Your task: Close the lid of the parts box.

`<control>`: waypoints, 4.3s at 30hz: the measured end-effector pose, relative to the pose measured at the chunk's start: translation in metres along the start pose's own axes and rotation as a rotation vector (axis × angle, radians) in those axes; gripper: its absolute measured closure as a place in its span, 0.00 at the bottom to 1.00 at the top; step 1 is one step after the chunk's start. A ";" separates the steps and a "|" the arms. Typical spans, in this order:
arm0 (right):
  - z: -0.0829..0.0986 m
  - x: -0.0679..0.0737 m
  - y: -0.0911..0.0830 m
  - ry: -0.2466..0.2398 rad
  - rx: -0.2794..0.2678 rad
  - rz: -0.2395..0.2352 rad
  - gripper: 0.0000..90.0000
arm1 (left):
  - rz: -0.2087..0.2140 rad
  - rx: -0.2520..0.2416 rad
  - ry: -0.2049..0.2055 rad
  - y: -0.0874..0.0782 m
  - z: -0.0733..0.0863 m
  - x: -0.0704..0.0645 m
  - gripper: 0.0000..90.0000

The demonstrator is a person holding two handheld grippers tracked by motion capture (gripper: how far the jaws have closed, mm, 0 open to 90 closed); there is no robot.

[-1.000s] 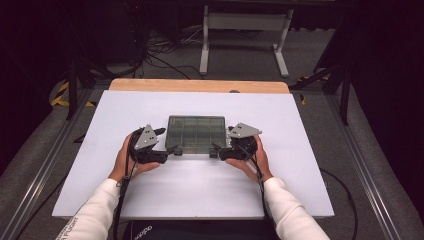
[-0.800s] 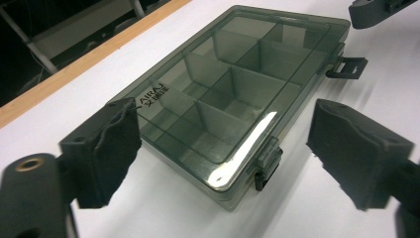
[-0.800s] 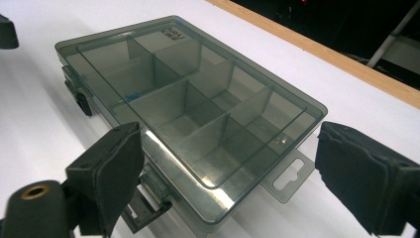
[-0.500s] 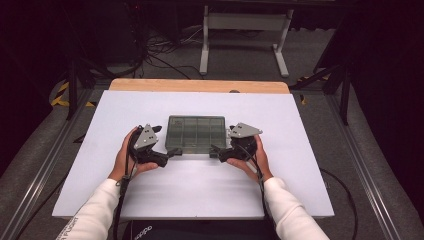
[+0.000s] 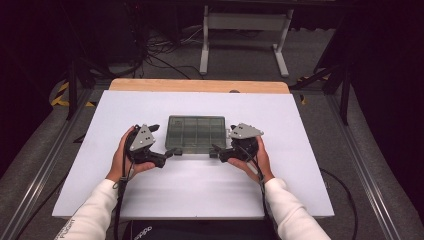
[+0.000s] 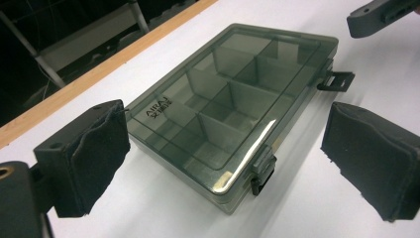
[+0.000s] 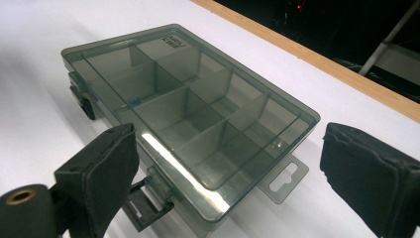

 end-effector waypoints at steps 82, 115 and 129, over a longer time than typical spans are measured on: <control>0.031 0.005 -0.074 -0.077 -0.027 0.113 0.08 | 0.004 -0.027 0.072 -0.071 0.028 -0.018 0.06; 0.062 0.020 -0.095 -0.098 0.037 0.106 0.06 | 0.006 0.037 0.065 -0.083 0.052 -0.019 0.06; 0.068 0.024 -0.097 -0.093 0.044 0.087 0.06 | 0.014 0.054 0.051 -0.087 0.059 -0.021 0.06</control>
Point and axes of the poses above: each handheld gripper's, and its own axes: y roughly forward along the jaws, z roughly out of its underside, x roughly to its left, the point moved 2 cm from there along y, roughly forward along the jaws, and after that the axes turned 7 degrees about -y, right-handed, at the moved point
